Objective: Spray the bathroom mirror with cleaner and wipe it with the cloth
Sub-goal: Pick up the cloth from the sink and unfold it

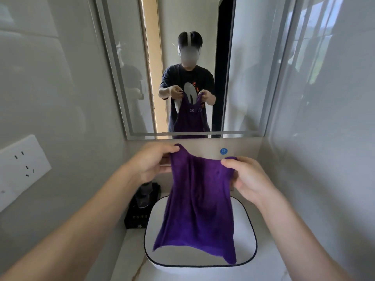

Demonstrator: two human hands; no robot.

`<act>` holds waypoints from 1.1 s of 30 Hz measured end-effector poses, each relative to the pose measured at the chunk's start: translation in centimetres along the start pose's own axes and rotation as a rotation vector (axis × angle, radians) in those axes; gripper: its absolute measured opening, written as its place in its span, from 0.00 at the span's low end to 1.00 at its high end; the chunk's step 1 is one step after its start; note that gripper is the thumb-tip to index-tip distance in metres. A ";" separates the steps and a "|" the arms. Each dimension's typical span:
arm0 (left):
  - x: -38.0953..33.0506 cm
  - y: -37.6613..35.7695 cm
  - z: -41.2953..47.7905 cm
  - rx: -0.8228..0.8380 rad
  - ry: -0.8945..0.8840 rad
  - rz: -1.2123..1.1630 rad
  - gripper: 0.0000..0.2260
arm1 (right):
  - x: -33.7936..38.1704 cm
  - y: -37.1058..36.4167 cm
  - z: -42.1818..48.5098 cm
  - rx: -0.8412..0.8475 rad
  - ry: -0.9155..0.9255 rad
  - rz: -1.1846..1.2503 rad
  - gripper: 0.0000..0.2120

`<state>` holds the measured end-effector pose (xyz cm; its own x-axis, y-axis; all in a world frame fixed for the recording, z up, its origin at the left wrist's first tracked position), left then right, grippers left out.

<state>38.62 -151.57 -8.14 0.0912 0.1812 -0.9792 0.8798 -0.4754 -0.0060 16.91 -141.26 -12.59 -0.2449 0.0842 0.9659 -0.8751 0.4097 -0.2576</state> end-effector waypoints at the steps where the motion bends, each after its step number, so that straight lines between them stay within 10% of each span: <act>1: 0.2 -0.9 -0.1 0.022 -0.020 0.003 0.07 | 0.1 -1.0 -0.1 0.032 0.006 0.005 0.02; 12: -0.3 -3.2 -0.9 0.068 -0.385 0.279 0.14 | 1.8 -4.0 -2.1 0.240 0.173 0.061 0.13; 20: -1.6 -2.4 -1.5 0.223 -0.333 0.067 0.10 | -1.4 1.3 -0.4 -0.041 0.247 -0.084 0.05; 26: -4.3 -1.2 -2.2 0.303 -0.340 -0.069 0.10 | -6.8 -0.5 -2.4 0.385 0.025 -0.183 0.47; 33: -3.8 0.7 -1.2 0.150 -0.298 -0.193 0.07 | -7.3 -4.2 -4.0 0.342 0.093 0.013 0.17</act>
<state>39.46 -151.57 -4.23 -0.2278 0.0321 -0.9732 0.7875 -0.5818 -0.2035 24.07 -139.97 -18.46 -0.2314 0.1763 0.9567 -0.9652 0.0813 -0.2485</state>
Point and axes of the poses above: each hand's wrist, its own z-axis towards the middle knuckle, its own y-axis out of the back of the hand, x = y × z, the point moved 3 cm from there along z, towards the middle knuckle, and after that the axes turned 3 degrees about y, right-handed, at the moved point
